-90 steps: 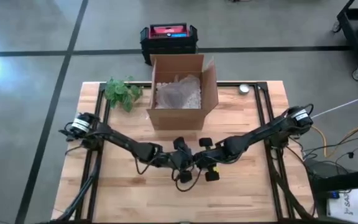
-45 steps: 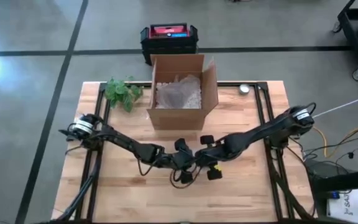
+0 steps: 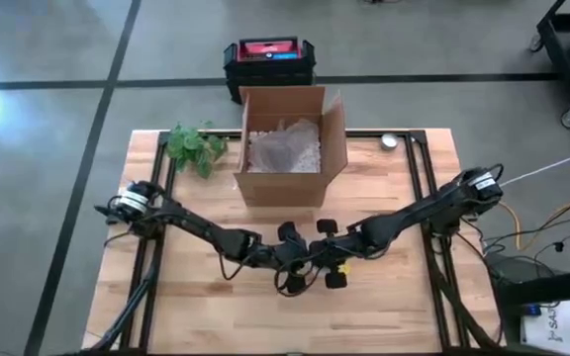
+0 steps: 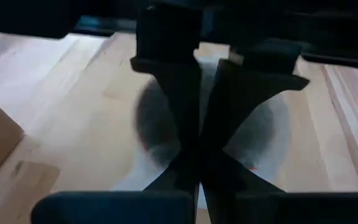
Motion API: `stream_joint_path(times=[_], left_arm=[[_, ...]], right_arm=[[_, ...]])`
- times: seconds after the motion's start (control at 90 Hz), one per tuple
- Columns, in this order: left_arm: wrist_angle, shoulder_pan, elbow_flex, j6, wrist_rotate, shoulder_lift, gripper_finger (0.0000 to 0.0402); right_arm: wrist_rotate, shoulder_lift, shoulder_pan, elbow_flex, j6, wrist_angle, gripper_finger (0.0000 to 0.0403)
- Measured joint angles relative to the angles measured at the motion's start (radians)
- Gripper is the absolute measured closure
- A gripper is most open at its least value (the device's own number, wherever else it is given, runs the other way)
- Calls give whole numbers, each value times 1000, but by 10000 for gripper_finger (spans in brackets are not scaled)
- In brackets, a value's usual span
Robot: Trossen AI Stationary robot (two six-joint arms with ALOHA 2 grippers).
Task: Wrap mug
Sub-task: Wrap the yellow mug with a bubble wrap
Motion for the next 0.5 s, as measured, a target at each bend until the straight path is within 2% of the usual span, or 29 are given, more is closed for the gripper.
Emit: stream_joint_path(times=[0.5], left_arm=[[25, 2, 0, 7, 2, 3, 402]], right_arm=[[-32, -5, -2, -53, 26, 5, 403]])
